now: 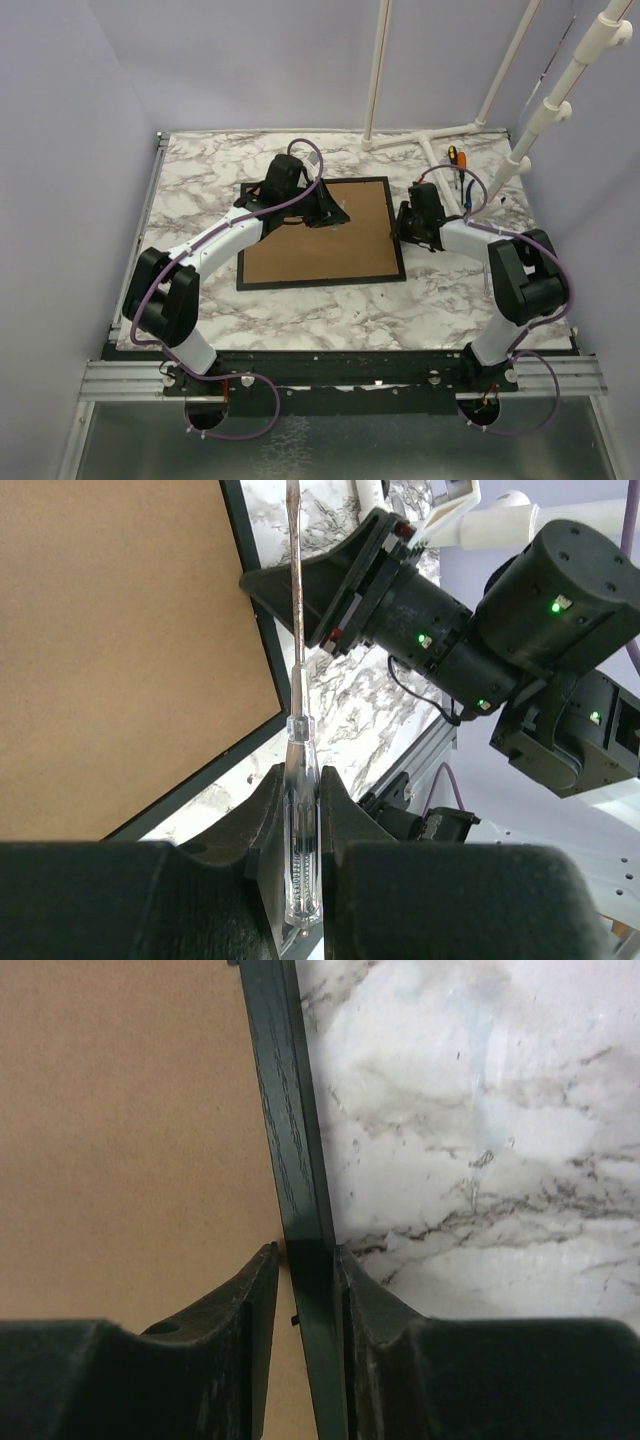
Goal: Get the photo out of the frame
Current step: Adjust the photo frame at the center of the board.
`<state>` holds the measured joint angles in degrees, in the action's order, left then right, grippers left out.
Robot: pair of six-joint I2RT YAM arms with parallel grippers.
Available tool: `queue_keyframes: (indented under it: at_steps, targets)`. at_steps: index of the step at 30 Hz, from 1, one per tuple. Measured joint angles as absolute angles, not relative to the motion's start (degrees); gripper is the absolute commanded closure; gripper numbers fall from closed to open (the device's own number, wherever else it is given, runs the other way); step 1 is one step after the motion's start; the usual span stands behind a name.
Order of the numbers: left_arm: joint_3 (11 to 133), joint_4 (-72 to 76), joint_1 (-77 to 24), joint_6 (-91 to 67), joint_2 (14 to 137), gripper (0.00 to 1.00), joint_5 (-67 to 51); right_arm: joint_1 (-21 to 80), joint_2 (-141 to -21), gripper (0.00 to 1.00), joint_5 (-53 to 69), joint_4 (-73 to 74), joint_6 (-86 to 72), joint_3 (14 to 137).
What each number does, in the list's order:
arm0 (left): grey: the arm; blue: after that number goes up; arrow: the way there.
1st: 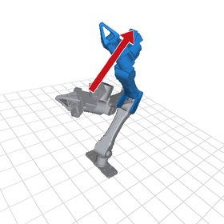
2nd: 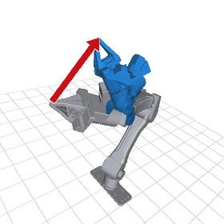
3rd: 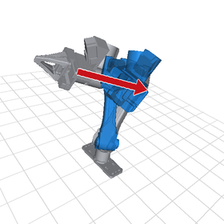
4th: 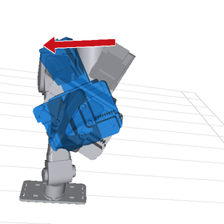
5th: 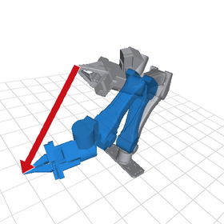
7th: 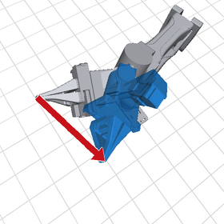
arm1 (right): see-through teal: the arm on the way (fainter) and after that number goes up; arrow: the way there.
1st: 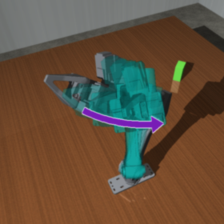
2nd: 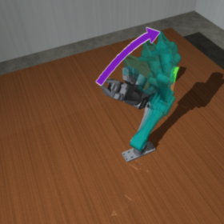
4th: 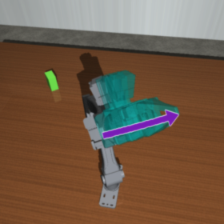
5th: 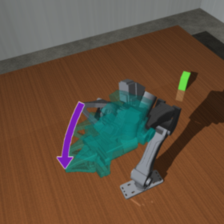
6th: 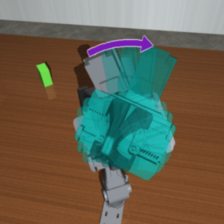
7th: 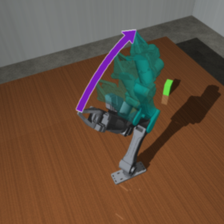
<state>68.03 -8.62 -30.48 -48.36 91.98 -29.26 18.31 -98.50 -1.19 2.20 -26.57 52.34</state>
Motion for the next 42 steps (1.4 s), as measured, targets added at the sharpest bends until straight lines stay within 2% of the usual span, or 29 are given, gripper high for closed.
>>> queue_keyframes:
  at_steps: [22,30,36,42]
  targets:
    - [69.2,-8.0,-30.5,-48.3,94.7,1.00,-29.8,28.6,-84.8,0.72,-4.9,6.6,-36.2,41.7]
    - [69.7,-7.7,-30.5,-48.3,94.9,1.00,-30.0,34.2,-80.8,0.69,-5.4,6.6,-40.0,40.8]
    - [69.7,-7.8,-31.2,-48.4,94.9,1.00,-30.0,37.1,-80.3,0.56,-6.0,7.1,-42.0,40.7]
    - [69.7,-7.8,-31.8,-48.4,94.9,1.00,-30.0,37.1,-76.1,0.29,-9.2,9.5,-42.8,40.3]
